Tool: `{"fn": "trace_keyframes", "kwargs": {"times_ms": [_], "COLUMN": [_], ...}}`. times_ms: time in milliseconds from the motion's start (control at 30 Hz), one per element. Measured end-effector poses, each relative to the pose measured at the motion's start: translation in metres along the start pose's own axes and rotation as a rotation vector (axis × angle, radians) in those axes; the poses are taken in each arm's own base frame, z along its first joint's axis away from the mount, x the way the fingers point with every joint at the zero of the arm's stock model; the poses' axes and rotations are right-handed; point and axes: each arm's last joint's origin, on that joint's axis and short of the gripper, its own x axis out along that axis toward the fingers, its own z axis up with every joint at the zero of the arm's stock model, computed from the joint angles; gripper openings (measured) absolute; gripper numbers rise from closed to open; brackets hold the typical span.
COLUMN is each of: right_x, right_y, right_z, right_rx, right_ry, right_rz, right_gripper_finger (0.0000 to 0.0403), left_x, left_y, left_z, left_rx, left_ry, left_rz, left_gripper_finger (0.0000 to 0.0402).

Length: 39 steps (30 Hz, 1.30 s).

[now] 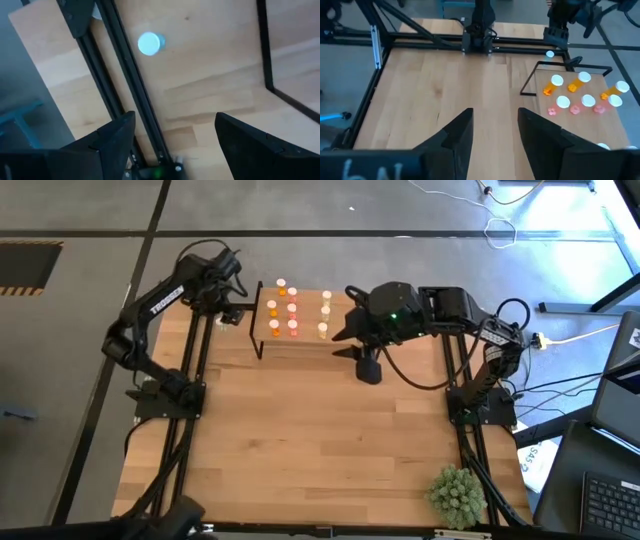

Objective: Pick and place medicine bottles onto shelf by color
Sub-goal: Put the blue pill bottle on the shelf aligned with the other blue pill bottles

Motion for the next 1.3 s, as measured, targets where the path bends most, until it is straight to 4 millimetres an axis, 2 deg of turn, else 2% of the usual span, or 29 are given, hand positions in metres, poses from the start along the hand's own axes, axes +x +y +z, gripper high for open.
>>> {"fn": "trace_keyframes", "kwargs": {"times_ms": [267, 433, 667, 833, 1067, 1300], "right_x": [0.0, 0.0, 0.0, 0.0, 0.0, 0.0], "right_y": [0.0, 0.0, 0.0, 0.0, 0.0, 0.0], "right_z": [0.005, 0.006, 0.008, 0.008, 0.008, 0.008], "right_rx": [0.069, 0.117, 0.119, 0.118, 0.115, 0.113], "right_ry": [-0.052, -0.066, -0.079, -0.079, -0.078, -0.078], "right_rz": [-0.001, 0.0, 0.0, 0.0, 0.0, 0.001], "right_gripper_finger": [0.0158, 0.0158, 0.0158, 0.0158, 0.0158, 0.0158], "left_x": [0.024, 0.042, 0.06, 0.065, 0.072, 0.073], "left_y": [-0.005, -0.002, -0.001, 0.001, 0.007, 0.013], "left_z": [0.024, 0.035, 0.042, 0.044, 0.054, 0.053], "left_rx": [-0.005, 0.054, 0.191, 0.195, 0.328, 0.218], "left_ry": [-0.033, -0.002, 0.076, 0.094, 0.042, 0.064], "left_rz": [0.084, 0.144, 0.09, 0.045, 0.018, -0.039], "left_gripper_finger": [0.0269, 0.0269, 0.0269, 0.0269, 0.0269, 0.0269]}}
